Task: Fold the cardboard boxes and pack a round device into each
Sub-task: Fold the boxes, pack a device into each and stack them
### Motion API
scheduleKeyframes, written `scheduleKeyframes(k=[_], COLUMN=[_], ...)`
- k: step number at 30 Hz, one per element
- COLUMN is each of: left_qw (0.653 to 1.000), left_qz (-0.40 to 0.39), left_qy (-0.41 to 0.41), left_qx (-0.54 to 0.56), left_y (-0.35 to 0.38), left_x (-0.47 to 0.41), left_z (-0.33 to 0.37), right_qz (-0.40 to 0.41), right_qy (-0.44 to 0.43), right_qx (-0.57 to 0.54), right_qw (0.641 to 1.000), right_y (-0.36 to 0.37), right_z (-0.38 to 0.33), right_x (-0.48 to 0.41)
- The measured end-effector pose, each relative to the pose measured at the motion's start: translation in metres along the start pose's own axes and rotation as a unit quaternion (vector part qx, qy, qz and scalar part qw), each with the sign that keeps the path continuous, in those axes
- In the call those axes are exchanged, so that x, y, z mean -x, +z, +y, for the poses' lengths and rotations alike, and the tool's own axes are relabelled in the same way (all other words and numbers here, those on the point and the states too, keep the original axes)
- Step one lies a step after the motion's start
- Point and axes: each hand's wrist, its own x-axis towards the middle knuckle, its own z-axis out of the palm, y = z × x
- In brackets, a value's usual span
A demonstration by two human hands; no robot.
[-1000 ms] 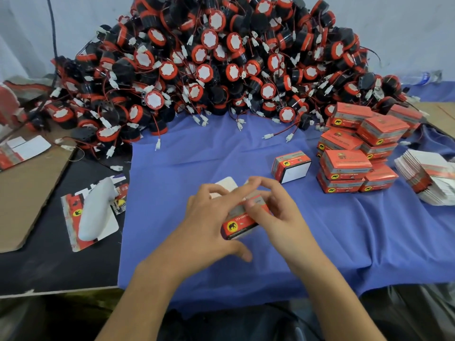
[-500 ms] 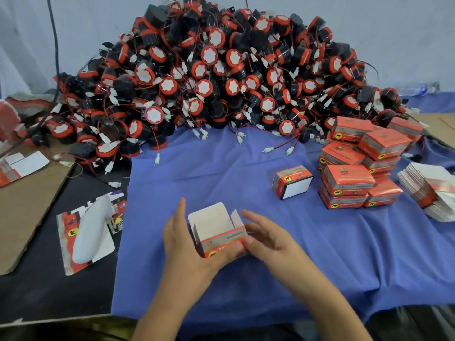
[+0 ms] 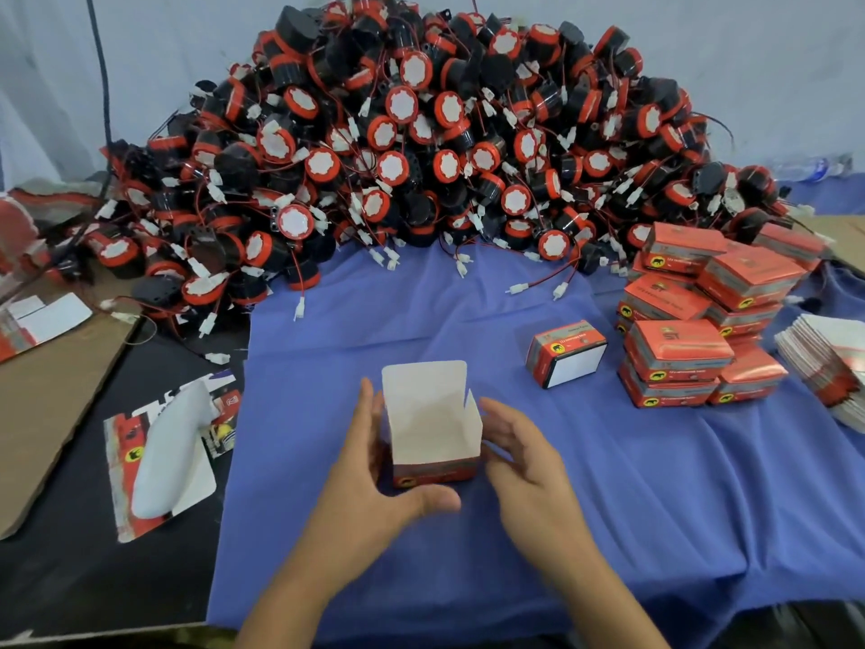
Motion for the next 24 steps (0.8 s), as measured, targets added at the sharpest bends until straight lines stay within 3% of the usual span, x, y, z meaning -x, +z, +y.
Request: scheduleKeyframes(k=[4, 7, 12, 18, 24], left_qw=[0.986, 0.976, 0.985, 0.986, 0.984], left_qz=[0.113, 0.132, 0.140, 0.167, 0.176], left_qy=[0.006, 0.015, -0.017, -0.011, -0.008], left_qx=[0.125, 0.175, 0.097, 0.019, 0.007], left_y=[-0.023, -0.034, -0.032, -0.028, -0.040], left_x=[-0.022, -0.060, -0.155, -0.266, -0.352], left_z=[0.026, 0.041, 0.035, 0.022, 0.035], right_qz=[0.035, -0.002, -0.092, -0.097, -0.078], right_qy=[0.018, 0.042, 0.097, 0.084, 0.086], right_qx=[-0.098, -0.170, -0.191, -0.072, -0.123], right_qw=[0.994, 0.985, 0.972, 0.989, 0.986], right_y=[-0.004, 0.000, 0.037, 0.092, 0.121], right_z=[-0.019, -0.036, -0.047, -0.050, -0.064], right_x=[-0.028, -0.075, -0.170, -0.271, -0.350])
